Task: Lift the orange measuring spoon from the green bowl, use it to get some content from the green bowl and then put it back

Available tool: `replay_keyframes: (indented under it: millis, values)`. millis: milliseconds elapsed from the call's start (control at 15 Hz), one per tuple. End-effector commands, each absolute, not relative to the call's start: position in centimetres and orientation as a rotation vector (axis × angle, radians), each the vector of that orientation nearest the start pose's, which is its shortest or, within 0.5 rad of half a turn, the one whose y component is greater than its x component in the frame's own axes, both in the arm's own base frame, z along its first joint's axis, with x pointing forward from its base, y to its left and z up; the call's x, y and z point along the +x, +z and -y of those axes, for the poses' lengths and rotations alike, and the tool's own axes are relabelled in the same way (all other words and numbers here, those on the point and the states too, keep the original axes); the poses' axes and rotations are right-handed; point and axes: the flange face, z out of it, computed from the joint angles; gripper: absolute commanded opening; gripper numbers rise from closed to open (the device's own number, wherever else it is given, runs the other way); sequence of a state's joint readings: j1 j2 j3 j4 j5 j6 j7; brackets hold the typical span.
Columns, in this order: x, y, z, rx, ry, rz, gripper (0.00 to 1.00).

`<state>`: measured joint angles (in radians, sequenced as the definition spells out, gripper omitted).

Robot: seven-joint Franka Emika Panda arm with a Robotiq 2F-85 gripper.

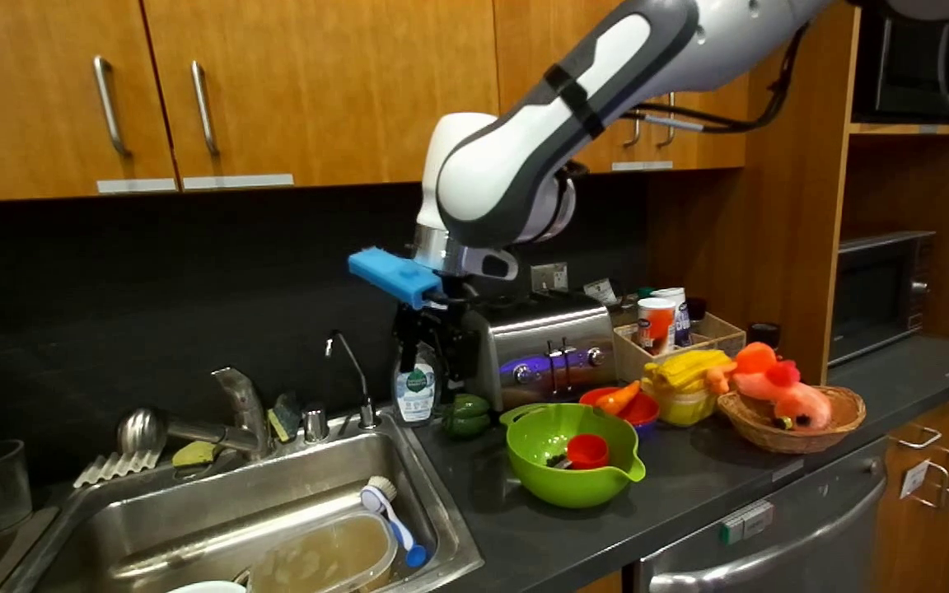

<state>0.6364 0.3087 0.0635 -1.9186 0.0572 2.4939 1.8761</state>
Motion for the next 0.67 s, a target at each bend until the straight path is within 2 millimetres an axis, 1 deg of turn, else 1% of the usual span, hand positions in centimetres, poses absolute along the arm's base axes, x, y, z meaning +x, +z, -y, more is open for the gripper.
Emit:
replay_keyframes:
  millis: [0,133,267,333,467,600]
  values:
    - [43.7,35.6,-36.8,-2.25,-0.105,-1.893,1.0]
    - [42.0,33.7,-34.1,-2.189,-0.111,-2.01,1.0]
    - [41.4,32.6,-32.1,-2.142,-0.105,-2.066,1.0]
    - [41.3,32.4,-31.3,-2.126,-0.103,-2.088,1.0]
    - [41.8,32.4,-29.8,-2.105,-0.108,-2.117,1.0]
    - [42.7,33.2,-28.8,-2.088,-0.105,-2.133,1.0]
